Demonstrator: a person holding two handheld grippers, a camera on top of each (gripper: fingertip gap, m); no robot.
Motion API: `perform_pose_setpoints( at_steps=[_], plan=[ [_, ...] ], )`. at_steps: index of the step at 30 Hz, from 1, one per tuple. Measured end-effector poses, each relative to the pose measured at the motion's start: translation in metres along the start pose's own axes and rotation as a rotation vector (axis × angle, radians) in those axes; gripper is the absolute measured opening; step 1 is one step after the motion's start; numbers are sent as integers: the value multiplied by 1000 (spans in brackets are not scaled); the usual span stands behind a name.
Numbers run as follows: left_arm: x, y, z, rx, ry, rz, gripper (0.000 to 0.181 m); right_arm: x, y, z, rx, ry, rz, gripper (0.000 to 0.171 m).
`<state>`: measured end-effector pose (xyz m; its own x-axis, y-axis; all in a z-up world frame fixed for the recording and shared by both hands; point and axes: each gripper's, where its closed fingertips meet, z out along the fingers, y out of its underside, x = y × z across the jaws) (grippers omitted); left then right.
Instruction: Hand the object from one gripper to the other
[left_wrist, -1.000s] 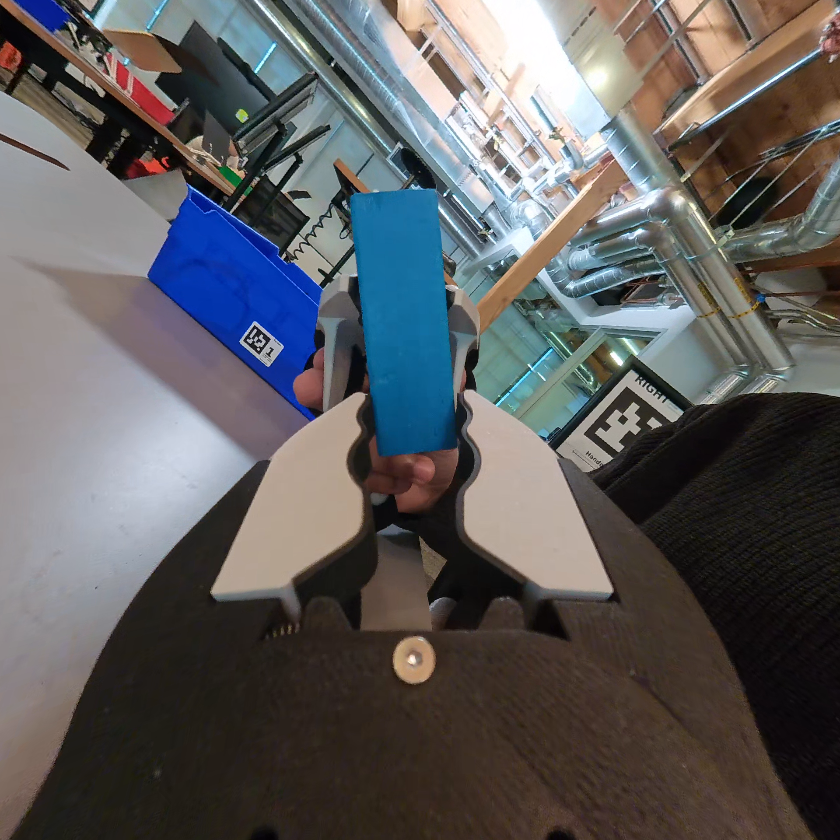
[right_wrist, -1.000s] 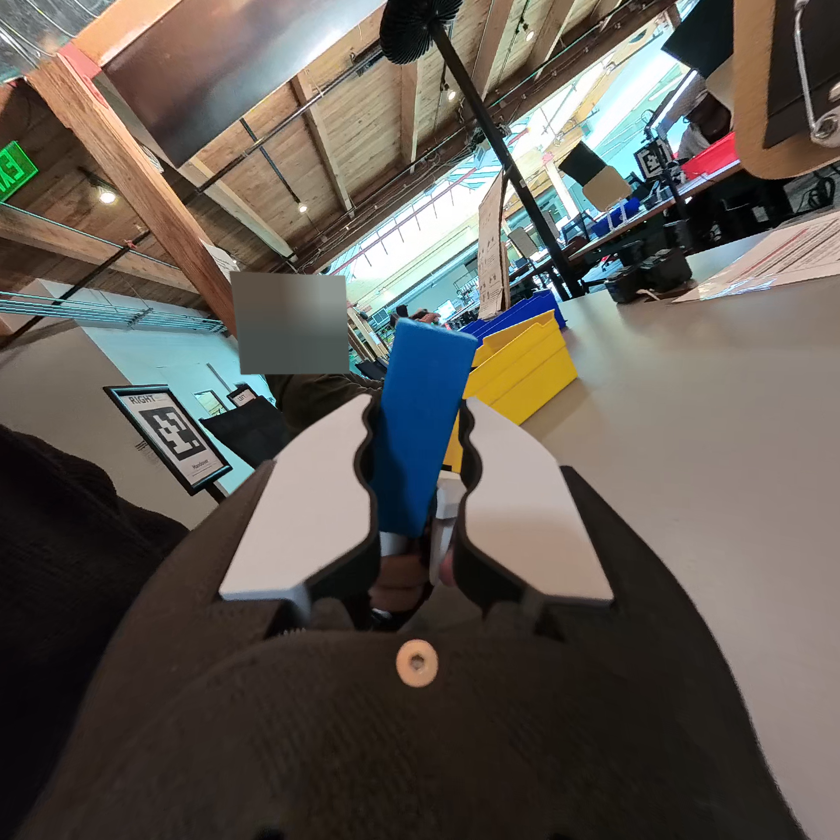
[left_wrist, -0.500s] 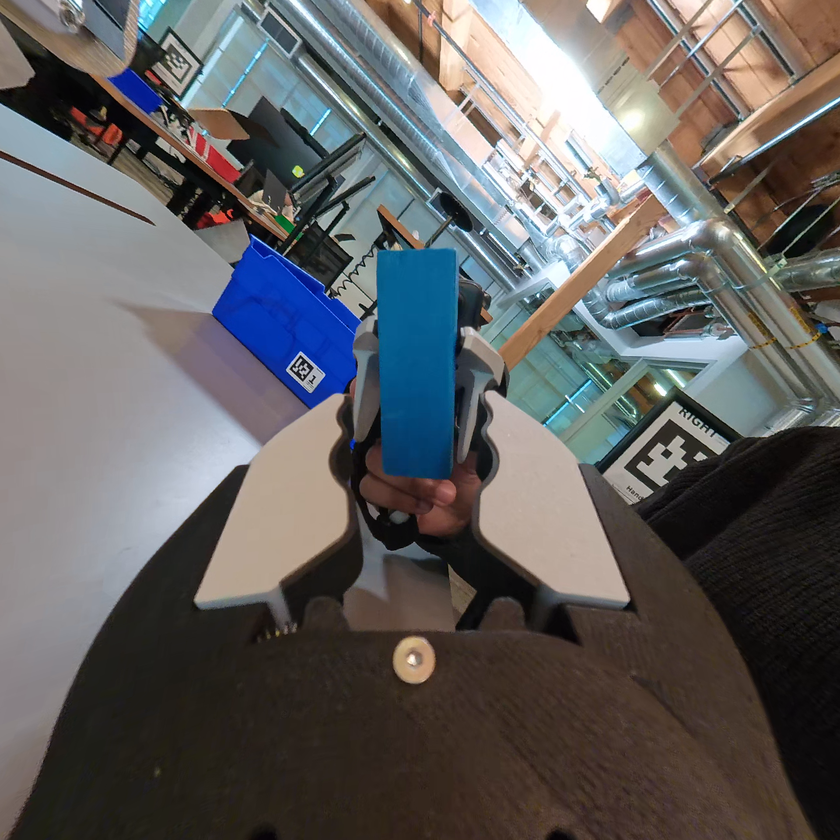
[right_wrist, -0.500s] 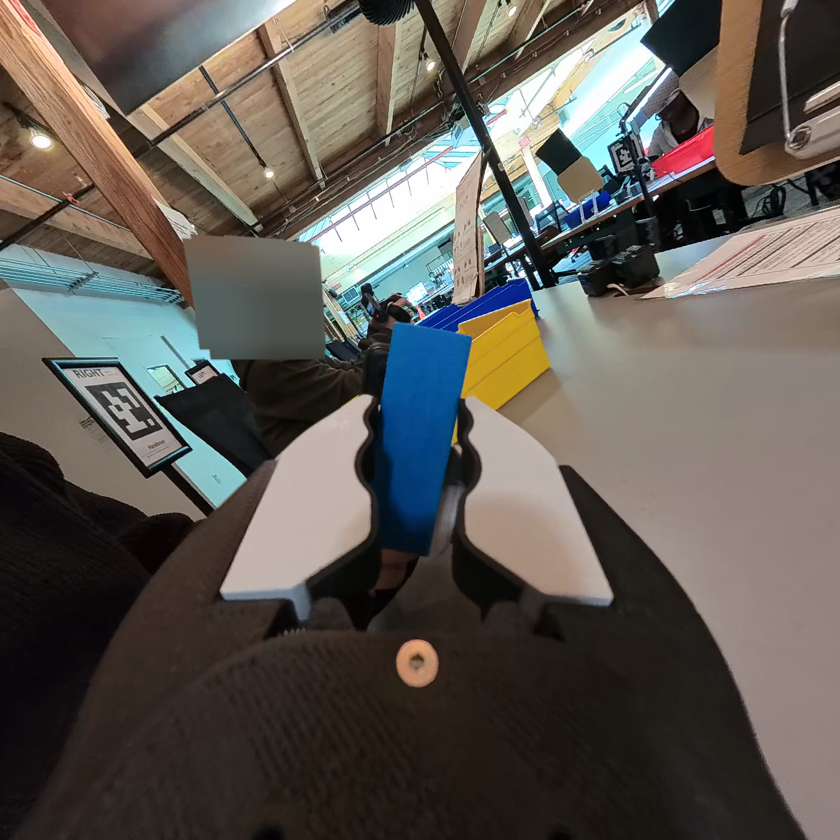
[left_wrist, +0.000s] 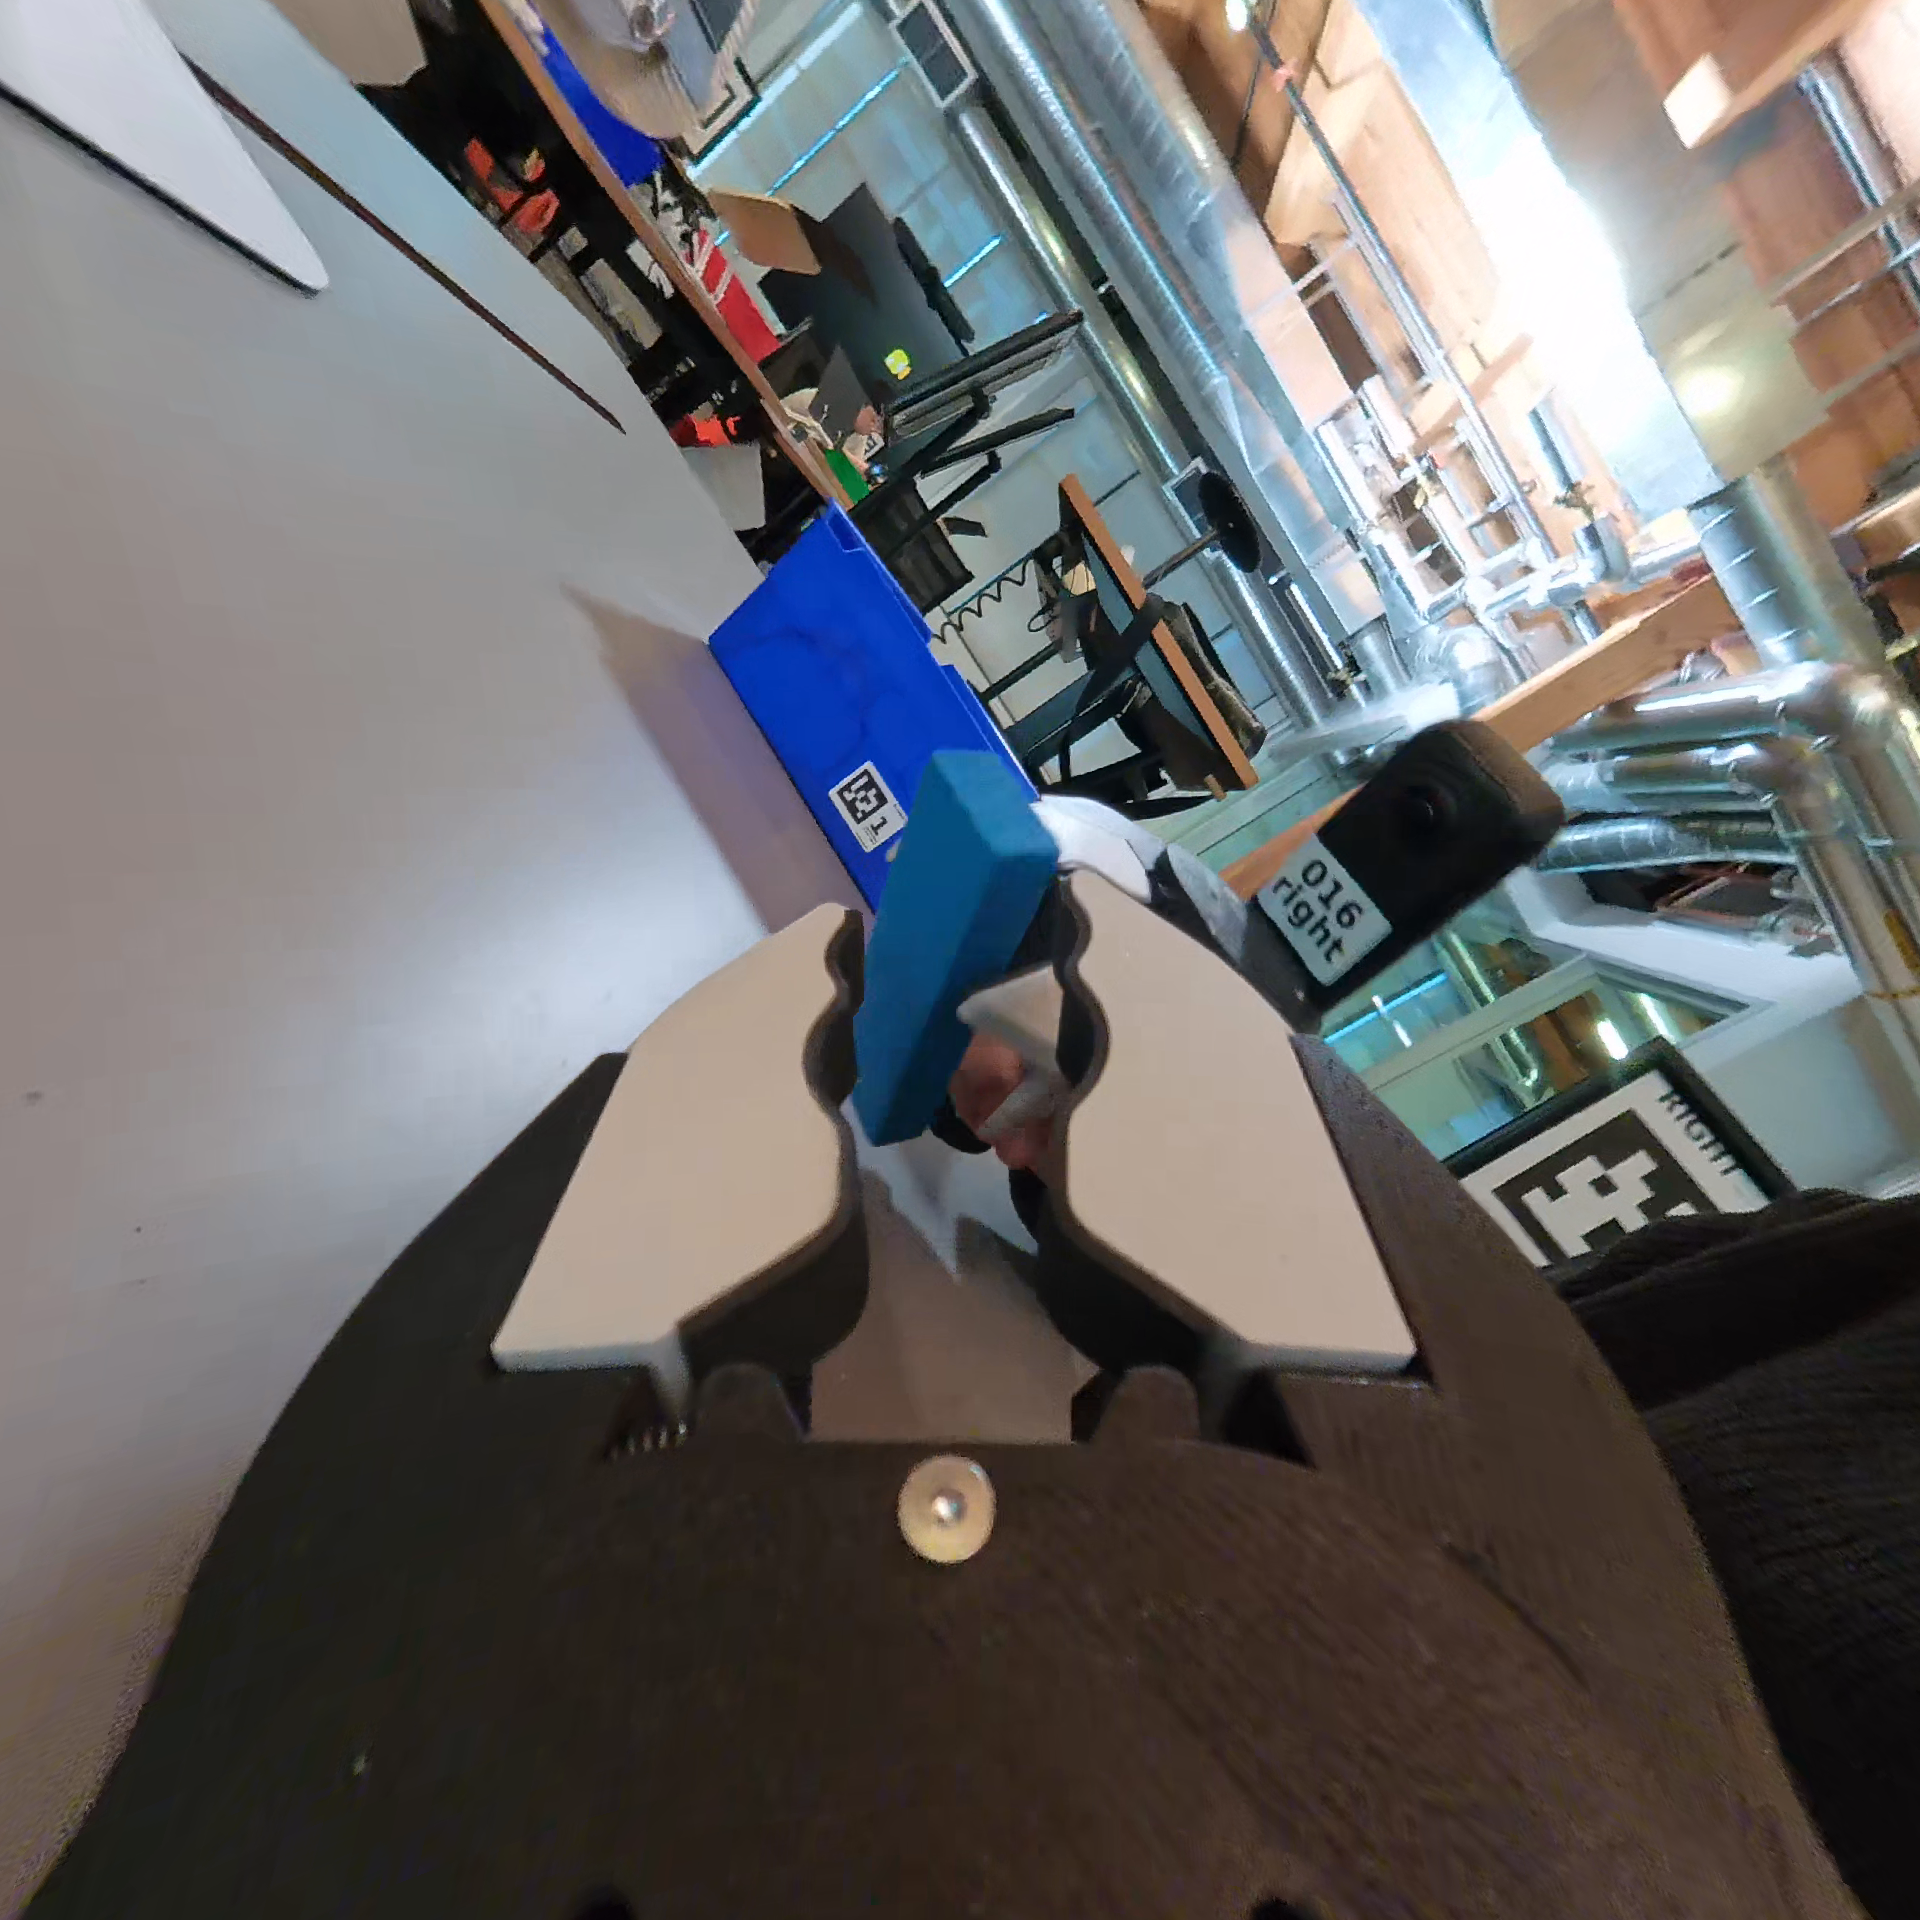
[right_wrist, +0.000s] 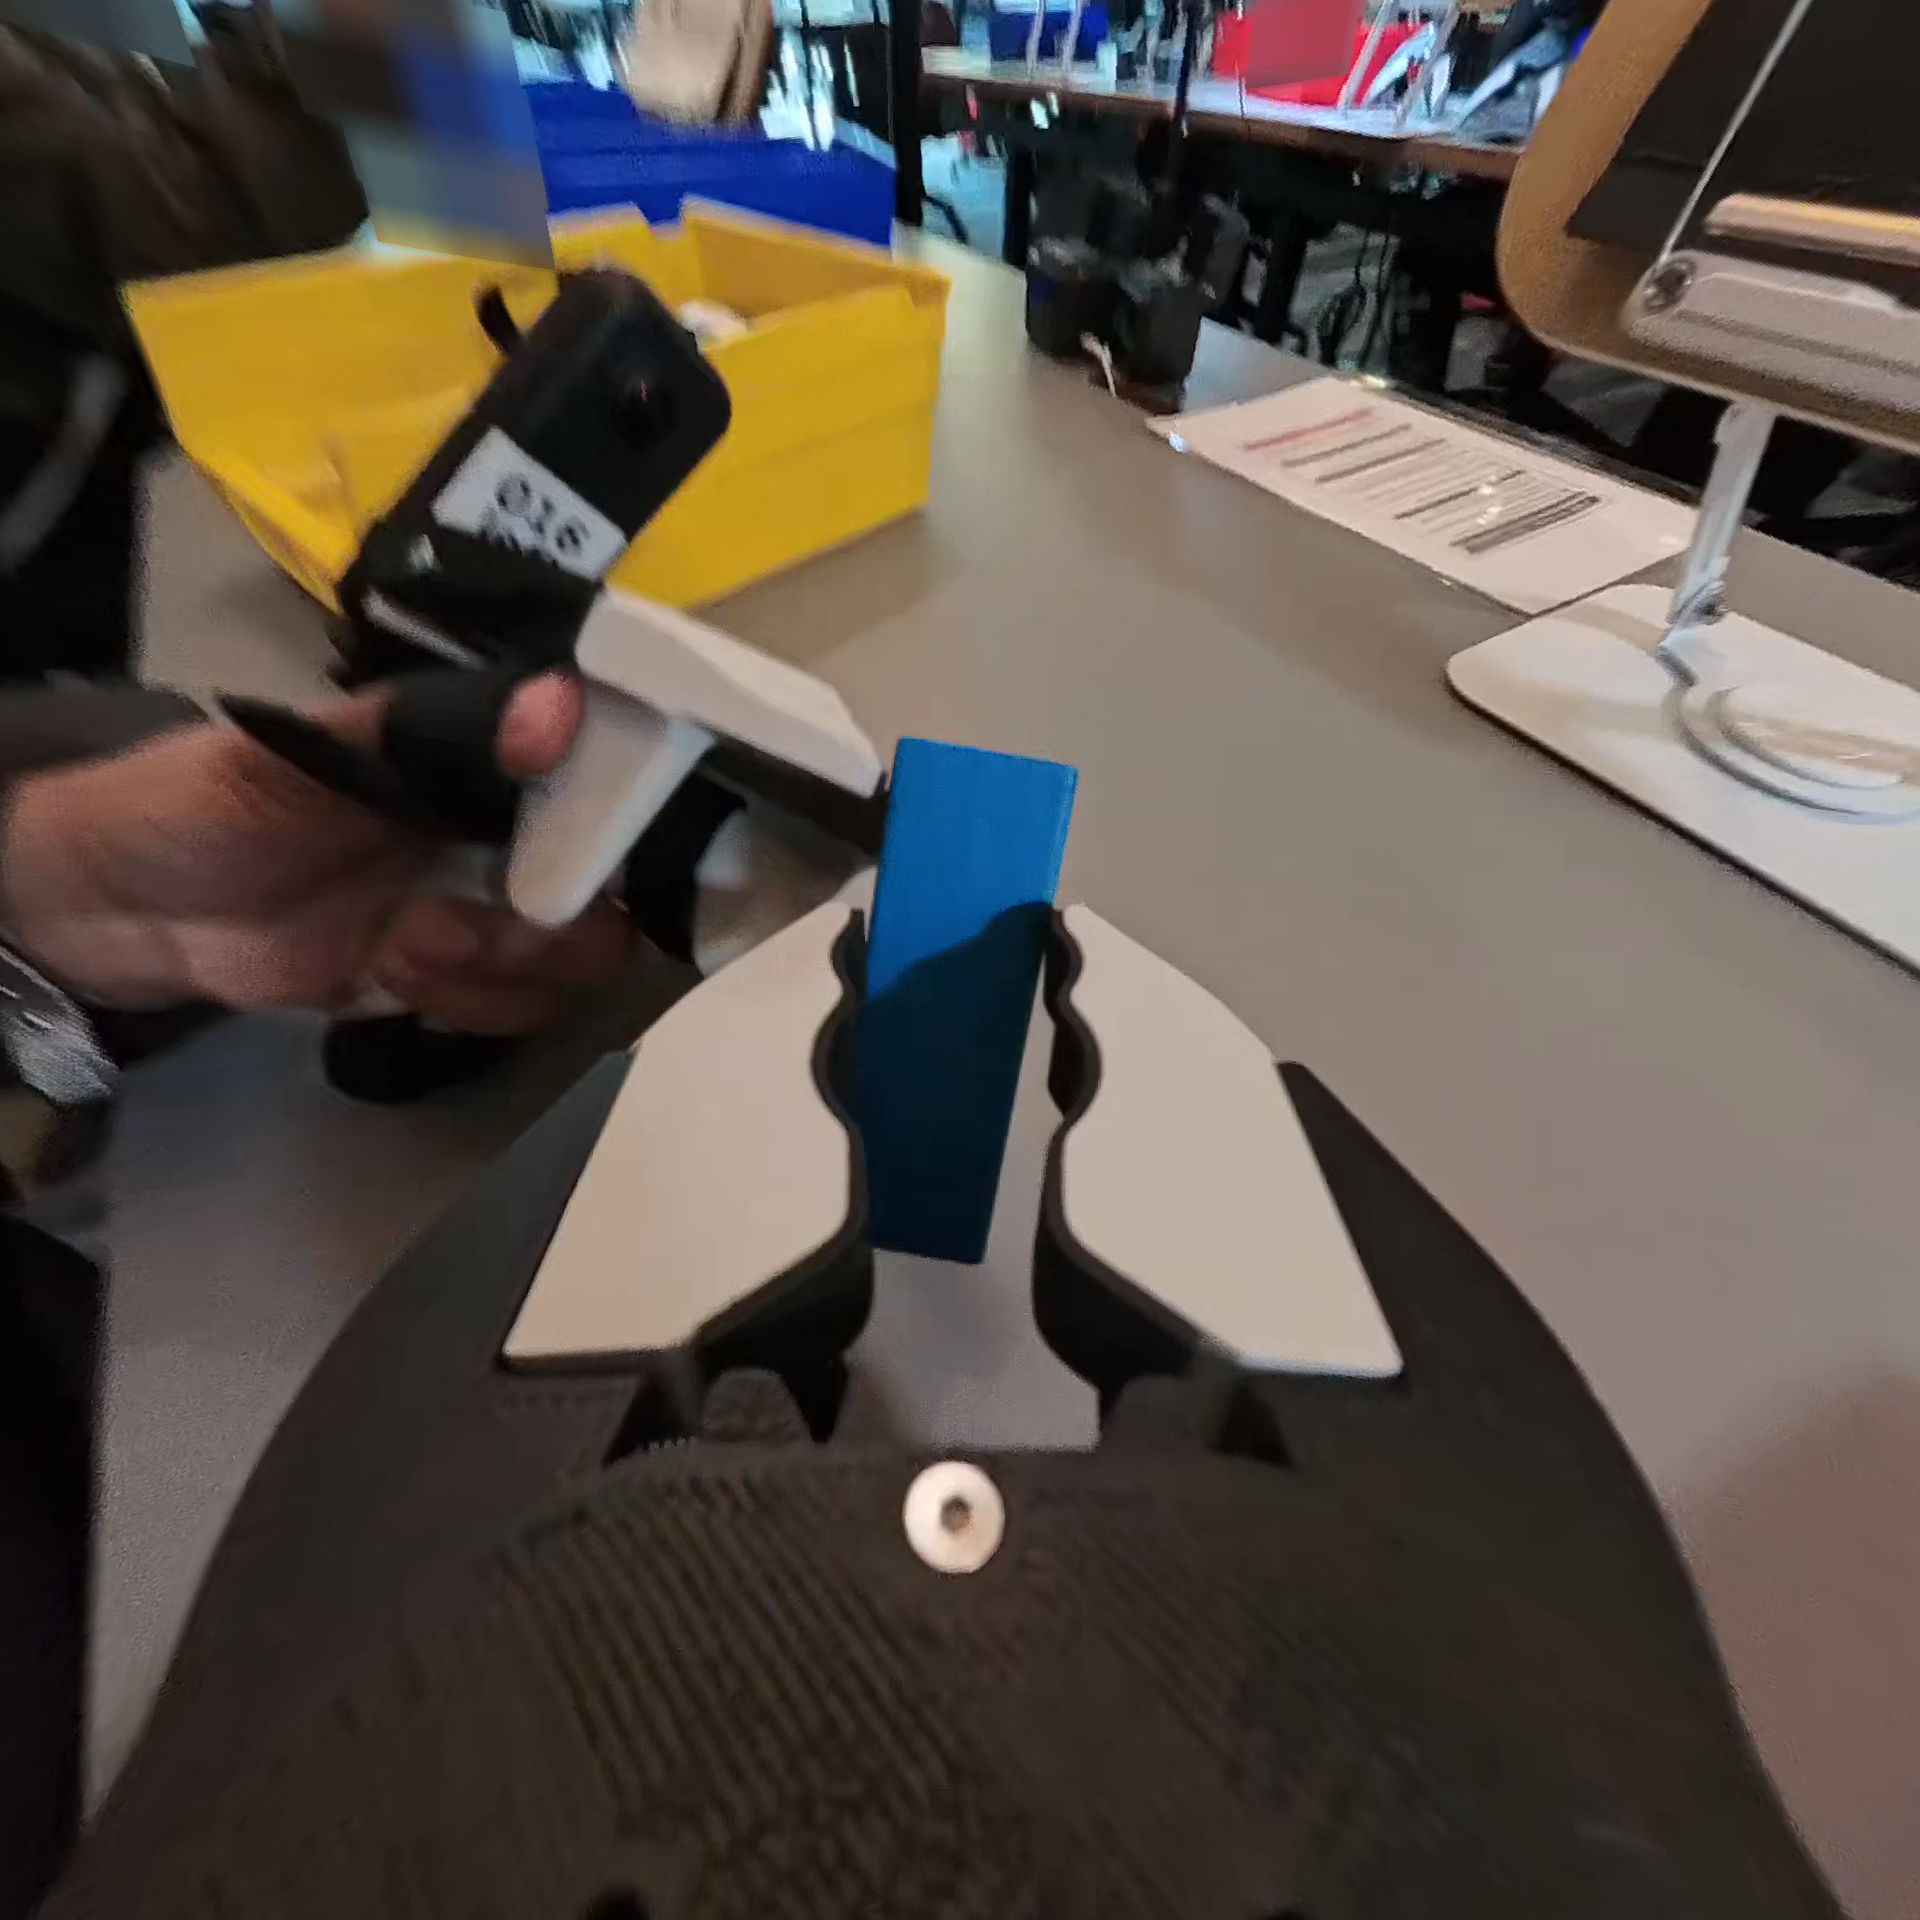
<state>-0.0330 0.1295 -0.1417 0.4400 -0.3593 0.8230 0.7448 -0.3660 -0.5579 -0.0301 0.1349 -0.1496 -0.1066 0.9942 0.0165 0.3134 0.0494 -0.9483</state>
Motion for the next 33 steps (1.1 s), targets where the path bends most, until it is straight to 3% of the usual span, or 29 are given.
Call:
perform_pose_setpoints(
  at_steps=[5,9,25,33],
  plan=[
    [-5,6,2,-45,-29,-6,41,-7,20,10,-153,84,-238,33],
    [-15,12,1,-85,-102,21,20,-14,22,12,-166,85,-315,34],
    [-10,-17,-13,95,12,-122,19,-9,9,11,-54,144,-370,35],
    [-2,-28,-18,169,132,-221,19,-6,-1,6,21,103,-235,38]
  ],
)
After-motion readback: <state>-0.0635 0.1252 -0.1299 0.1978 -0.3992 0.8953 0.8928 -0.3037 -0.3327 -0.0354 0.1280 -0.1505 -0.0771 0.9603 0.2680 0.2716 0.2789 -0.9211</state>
